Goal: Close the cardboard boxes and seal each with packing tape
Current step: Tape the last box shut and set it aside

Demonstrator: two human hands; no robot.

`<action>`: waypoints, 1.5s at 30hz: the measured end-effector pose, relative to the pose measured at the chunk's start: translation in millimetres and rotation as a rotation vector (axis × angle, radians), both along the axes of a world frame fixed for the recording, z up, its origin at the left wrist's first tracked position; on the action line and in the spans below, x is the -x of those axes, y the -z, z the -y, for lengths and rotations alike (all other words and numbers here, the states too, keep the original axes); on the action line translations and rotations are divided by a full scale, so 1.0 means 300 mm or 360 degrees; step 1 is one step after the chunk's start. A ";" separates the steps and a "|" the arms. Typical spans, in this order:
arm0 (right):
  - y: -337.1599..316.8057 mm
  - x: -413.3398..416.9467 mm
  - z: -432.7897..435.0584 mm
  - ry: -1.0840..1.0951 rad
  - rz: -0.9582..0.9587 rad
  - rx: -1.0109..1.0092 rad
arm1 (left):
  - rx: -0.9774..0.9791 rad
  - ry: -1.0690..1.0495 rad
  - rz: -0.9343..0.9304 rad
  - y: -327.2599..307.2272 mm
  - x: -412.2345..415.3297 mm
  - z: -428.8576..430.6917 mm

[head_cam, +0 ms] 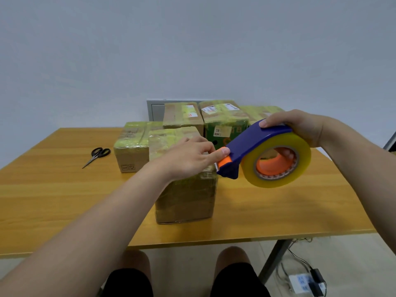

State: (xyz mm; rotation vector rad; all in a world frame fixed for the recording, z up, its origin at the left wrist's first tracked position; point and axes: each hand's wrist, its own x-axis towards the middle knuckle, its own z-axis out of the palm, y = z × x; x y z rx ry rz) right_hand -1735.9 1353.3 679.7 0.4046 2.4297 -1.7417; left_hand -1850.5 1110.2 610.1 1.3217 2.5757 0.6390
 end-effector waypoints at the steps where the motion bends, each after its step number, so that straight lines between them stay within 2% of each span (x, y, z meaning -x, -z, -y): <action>1: 0.000 -0.001 -0.004 -0.0006 0.0013 0.0022 | 0.0008 -0.0016 -0.0026 0.005 0.010 -0.006; 6: 0.009 0.003 -0.031 -0.0061 0.0003 -0.0006 | 0.0061 -0.0114 -0.0199 0.029 0.026 -0.042; 14: 0.000 0.021 -0.053 -0.0300 -0.0002 -0.0197 | -0.0079 -0.0169 -0.0123 0.031 0.018 -0.053; 20: -0.078 0.029 0.043 -0.0367 -0.0028 -0.0549 | -0.0237 -0.0113 0.0062 0.025 0.038 -0.031; 23: -0.071 0.070 0.113 -0.0519 0.0170 -0.0983 | -0.0062 -0.0132 -0.0157 0.019 0.021 -0.048; 25: -0.028 0.090 0.140 -0.0577 0.0263 -0.1149 | 0.0005 -0.0134 -0.0180 0.022 0.013 -0.043; 27: -0.012 0.093 0.144 -0.0511 0.0260 -0.1128 | -0.0036 -0.0114 -0.0138 0.012 0.004 -0.024; 30: -0.016 0.079 0.137 -0.0386 0.0189 -0.1139 | -0.0206 -0.0101 0.0093 -0.011 0.002 0.000; 33: -0.033 0.074 0.117 -0.0203 -0.0015 -0.1250 | -0.0161 -0.0038 0.0196 -0.044 0.006 0.024; 35: -0.054 0.062 0.098 -0.0010 -0.0165 -0.1166 | -0.0103 -0.0046 0.0037 -0.044 0.020 0.035; 38: -0.064 0.055 0.093 0.0278 -0.0395 -0.1017 | -0.0180 0.0000 -0.0242 -0.018 0.029 0.038; 42: -0.011 0.103 0.164 0.0608 -0.0719 -0.0719 | -0.0095 -0.0015 -0.0940 0.016 0.005 0.050; 45: 0.034 0.161 0.259 0.0794 -0.0951 -0.0433 | 0.0032 -0.0087 -0.1071 0.016 -0.036 0.063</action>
